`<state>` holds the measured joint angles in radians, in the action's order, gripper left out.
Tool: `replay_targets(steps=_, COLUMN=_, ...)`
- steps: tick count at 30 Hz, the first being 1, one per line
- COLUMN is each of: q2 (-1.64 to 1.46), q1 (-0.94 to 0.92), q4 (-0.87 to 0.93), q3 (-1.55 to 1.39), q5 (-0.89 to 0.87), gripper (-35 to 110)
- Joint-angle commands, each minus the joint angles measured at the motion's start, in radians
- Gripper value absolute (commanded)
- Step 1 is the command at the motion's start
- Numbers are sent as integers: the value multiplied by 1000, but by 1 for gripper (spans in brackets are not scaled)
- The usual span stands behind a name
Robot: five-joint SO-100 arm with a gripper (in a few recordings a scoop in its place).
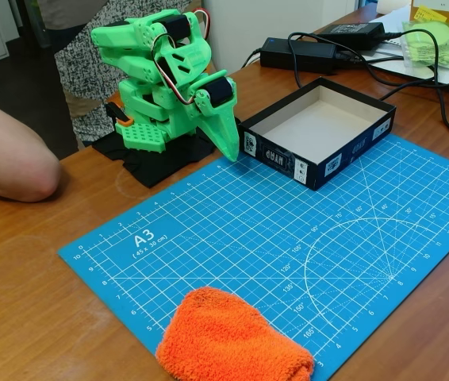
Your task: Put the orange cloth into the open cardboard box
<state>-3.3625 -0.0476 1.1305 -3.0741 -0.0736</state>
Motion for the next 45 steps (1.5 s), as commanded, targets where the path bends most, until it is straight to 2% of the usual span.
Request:
replay_targets(steps=1, q2=-12, q1=-2, q4=20, q3=6, q5=-8, gripper=0)
replay_targets(steps=28, q2=-12, q1=-9, q4=20, q3=6, q5=-6, gripper=0)
replay_targets(steps=30, q2=-12, q1=-26, q4=2, q3=11, q5=9, gripper=17)
replay_targets(steps=33, q2=-8, q1=-126, q4=-8, q3=192, q5=-29, gripper=26)
replay_targets(steps=36, q2=150, q1=-184, q4=32, q3=485, q5=-64, gripper=27)
replay_targets(steps=40, q2=630, q1=-207, q4=17, q3=827, q5=-69, gripper=34)
replay_targets(steps=45, q2=1037, q1=-387, q4=-110, q3=946, q5=-29, gripper=34)
